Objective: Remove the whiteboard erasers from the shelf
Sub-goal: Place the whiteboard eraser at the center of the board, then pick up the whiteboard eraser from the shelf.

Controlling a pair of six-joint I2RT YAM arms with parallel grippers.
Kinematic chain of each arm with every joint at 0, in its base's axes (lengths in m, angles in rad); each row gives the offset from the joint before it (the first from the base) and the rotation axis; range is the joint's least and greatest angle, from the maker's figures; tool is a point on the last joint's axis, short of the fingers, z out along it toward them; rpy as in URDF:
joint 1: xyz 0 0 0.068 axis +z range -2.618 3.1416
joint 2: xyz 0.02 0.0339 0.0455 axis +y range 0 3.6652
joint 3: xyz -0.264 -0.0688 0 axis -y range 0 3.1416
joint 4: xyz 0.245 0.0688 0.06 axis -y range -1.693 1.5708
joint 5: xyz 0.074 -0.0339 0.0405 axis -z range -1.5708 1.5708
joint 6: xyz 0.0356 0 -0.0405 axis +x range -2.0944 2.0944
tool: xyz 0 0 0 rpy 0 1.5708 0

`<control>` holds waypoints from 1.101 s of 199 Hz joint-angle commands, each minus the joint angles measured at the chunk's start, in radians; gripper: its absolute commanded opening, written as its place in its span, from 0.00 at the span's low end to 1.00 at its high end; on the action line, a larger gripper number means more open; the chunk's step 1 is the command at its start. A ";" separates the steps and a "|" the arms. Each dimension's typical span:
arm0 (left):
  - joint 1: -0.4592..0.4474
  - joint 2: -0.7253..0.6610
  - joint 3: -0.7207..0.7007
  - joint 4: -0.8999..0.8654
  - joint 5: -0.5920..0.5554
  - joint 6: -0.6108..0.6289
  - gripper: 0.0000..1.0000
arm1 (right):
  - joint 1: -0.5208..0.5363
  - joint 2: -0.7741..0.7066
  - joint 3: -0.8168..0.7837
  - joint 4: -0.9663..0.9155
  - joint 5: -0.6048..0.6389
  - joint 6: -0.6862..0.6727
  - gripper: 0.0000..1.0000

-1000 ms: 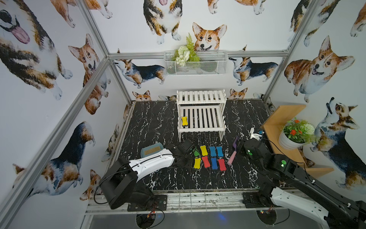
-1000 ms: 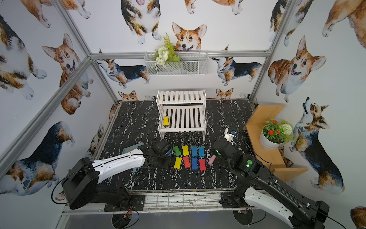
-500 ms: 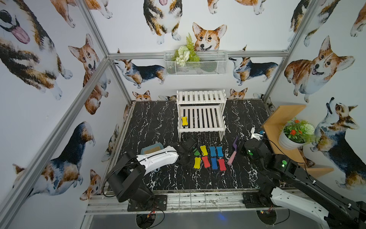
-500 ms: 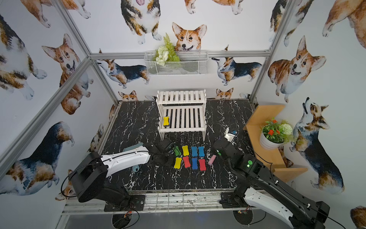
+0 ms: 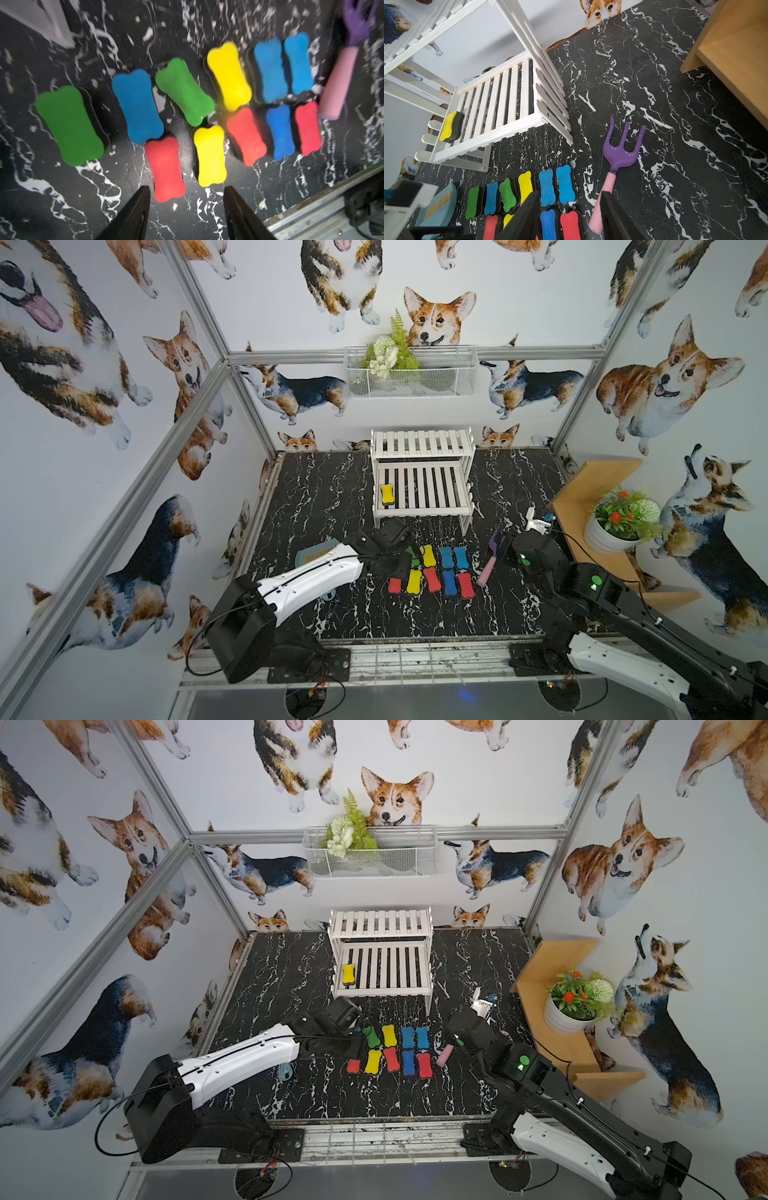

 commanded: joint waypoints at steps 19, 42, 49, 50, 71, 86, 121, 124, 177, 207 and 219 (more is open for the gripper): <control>0.124 -0.025 0.157 -0.060 -0.025 0.110 0.64 | 0.000 -0.009 0.005 0.002 0.019 -0.001 0.53; 0.199 0.002 0.257 -0.069 -0.014 0.158 0.65 | 0.001 -0.012 0.004 0.002 0.018 0.001 0.53; 0.207 0.018 0.285 -0.071 -0.026 0.173 0.65 | 0.002 -0.012 0.004 0.002 0.020 0.001 0.53; 0.208 0.021 0.290 -0.072 -0.027 0.175 0.65 | 0.002 -0.013 0.005 0.002 0.020 0.001 0.53; 0.225 0.070 0.362 -0.063 -0.048 0.198 0.64 | 0.000 -0.015 0.003 0.002 0.022 0.002 0.53; 0.226 0.105 0.394 -0.045 -0.067 0.211 0.64 | 0.000 -0.013 0.003 0.001 0.021 0.002 0.53; 0.228 0.177 0.424 0.005 -0.115 0.233 0.62 | 0.000 -0.014 0.005 -0.001 0.024 0.001 0.53; 0.228 0.181 0.425 0.012 -0.115 0.233 0.62 | 0.000 -0.014 0.006 -0.001 0.024 0.002 0.53; 0.216 0.243 0.461 0.084 -0.177 0.233 0.62 | 0.000 -0.008 0.005 0.000 0.024 0.003 0.53; 0.211 0.278 0.477 0.074 -0.228 0.235 0.62 | 0.001 -0.008 0.003 0.000 0.025 0.004 0.53; 0.210 0.278 0.474 0.073 -0.250 0.235 0.62 | 0.000 -0.008 0.003 -0.001 0.027 0.004 0.53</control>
